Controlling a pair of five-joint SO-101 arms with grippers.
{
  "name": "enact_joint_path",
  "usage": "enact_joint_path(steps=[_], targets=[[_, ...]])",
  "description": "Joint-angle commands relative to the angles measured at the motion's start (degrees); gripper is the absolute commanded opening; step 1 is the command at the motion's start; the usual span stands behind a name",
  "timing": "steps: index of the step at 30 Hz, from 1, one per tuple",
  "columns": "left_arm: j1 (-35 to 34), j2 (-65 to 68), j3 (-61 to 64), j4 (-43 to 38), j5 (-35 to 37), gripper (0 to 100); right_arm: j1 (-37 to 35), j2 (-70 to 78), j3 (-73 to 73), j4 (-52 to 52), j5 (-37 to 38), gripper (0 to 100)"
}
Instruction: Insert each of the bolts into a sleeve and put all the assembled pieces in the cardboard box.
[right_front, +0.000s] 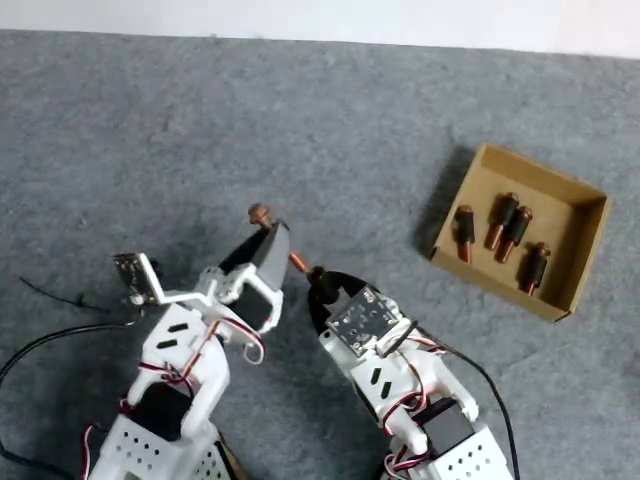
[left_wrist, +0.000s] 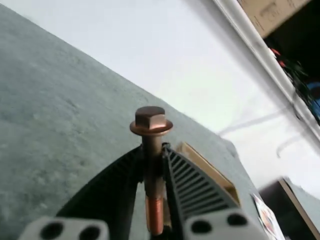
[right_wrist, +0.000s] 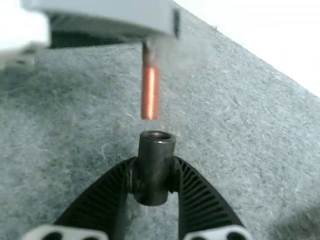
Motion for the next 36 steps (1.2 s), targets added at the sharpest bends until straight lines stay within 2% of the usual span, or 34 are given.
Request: enact_joint_path(steps=[1,5,10,13,17,22,27,31,36], targets=[[0.9,0.0,1.2,2.1,-0.3,1,-0.7,-0.7,3.2,-1.7,0.6,0.4],[5.4,0.0,1.2,4.7,-0.4,1,-0.7,-0.7,3.2,-1.7,0.6,0.4],[5.5,-0.6,1.2,4.3,-0.4,1,-0.9,-0.7,3.6,-1.7,0.6,0.4],[2.5,-0.7,1.2,4.2,-0.1,1,-1.0,-0.7,3.6,-1.7,0.6,0.4],[-2.4,-0.7,1.1,0.3,0.2,1,-1.0,-0.7,3.6,-1.7,0.6,0.4],[-2.3,-0.7,1.1,0.0,0.2,1,-3.0,-0.7,3.7,-1.7,0.7,0.4],[3.2,-0.2,1.1,0.1,0.1,1,-3.1,-0.7,3.7,-1.7,0.8,0.4],[3.4,-0.1,1.1,0.1,-0.1,1,-3.0,-0.7,3.6,-1.7,5.0,0.4],[4.0,-0.6,1.1,2.5,0.1,1,-2.9,-0.7,3.7,-1.7,5.0,0.4]])
